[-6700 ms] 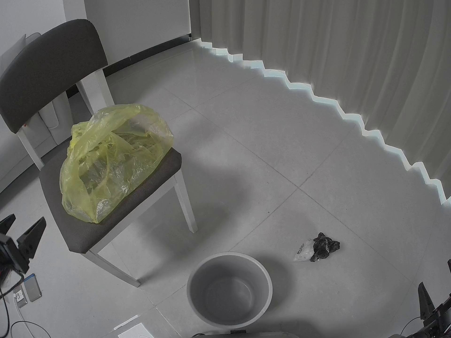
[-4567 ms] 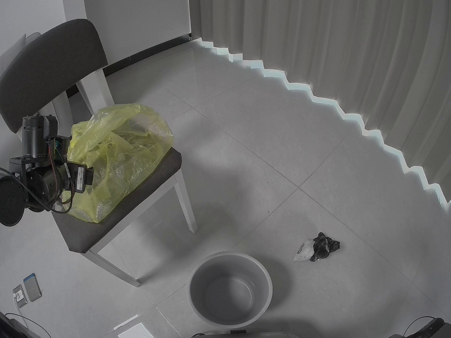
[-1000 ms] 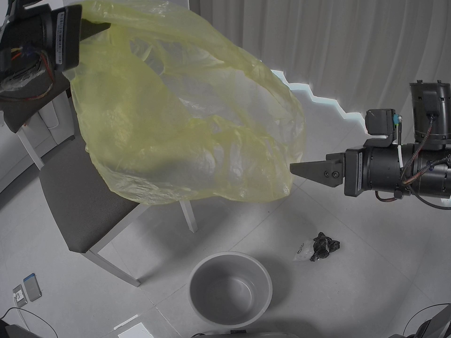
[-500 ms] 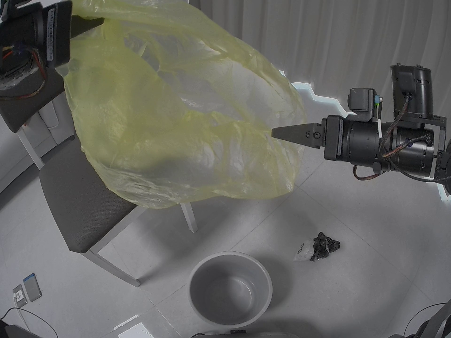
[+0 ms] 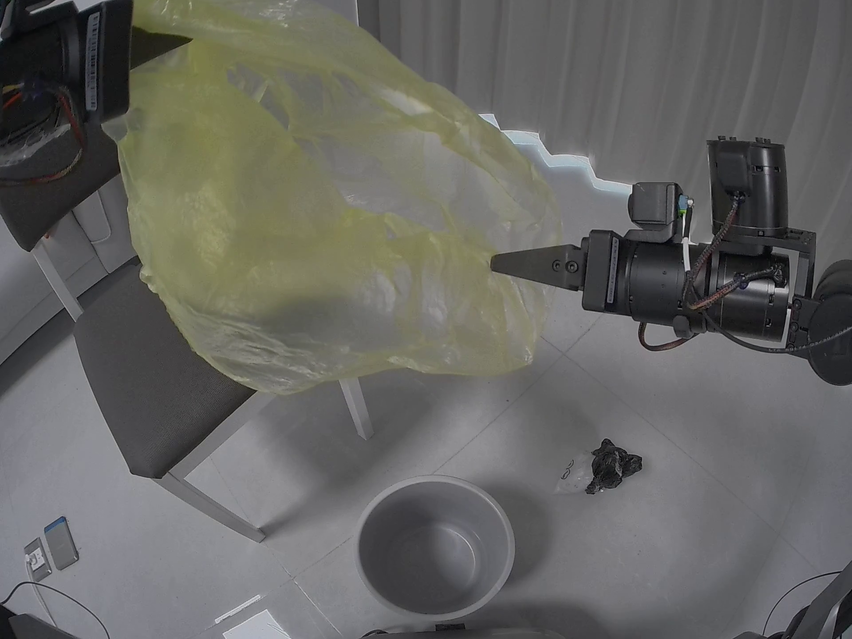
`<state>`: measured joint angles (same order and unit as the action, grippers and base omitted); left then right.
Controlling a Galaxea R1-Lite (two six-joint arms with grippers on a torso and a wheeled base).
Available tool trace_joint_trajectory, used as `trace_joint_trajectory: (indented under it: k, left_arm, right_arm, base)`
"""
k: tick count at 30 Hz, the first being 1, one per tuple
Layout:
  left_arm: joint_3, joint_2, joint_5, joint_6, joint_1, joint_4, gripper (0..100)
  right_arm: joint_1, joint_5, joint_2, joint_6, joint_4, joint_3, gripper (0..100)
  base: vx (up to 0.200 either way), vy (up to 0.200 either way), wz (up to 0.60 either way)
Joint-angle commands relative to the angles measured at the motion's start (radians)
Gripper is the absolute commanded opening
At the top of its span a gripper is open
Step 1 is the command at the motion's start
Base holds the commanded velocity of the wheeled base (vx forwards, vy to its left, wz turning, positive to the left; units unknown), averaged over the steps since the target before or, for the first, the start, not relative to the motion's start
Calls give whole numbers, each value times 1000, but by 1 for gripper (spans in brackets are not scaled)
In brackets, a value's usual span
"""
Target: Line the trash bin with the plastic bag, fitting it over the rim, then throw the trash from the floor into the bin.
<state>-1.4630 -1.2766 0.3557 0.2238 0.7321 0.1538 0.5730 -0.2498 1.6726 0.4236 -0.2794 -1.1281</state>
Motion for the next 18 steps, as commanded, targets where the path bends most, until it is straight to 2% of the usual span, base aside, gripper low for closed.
trace_joint_trajectory:
  k: [1, 6, 14, 18]
  left_arm:
    - [1, -6, 0, 0, -2, -8, 0]
    - [1, -9, 0, -3, -2, -10, 0]
    - [1, -13, 0, -23, -7, 3, 0]
    - [46, -73, 0, -116, -69, 15, 0]
  right_arm:
    - [21, 1, -2, 0, -24, 13, 0]
    - [47, 3, -2, 3, -26, 14, 0]
    - [36, 12, -10, 3, -17, 33, 0]
    - [-7, 40, -48, 0, 6, 93, 0]
  base:
    - [0, 0, 0]
    - [0, 0, 0]
    - [0, 0, 0]
    - [0, 0, 0]
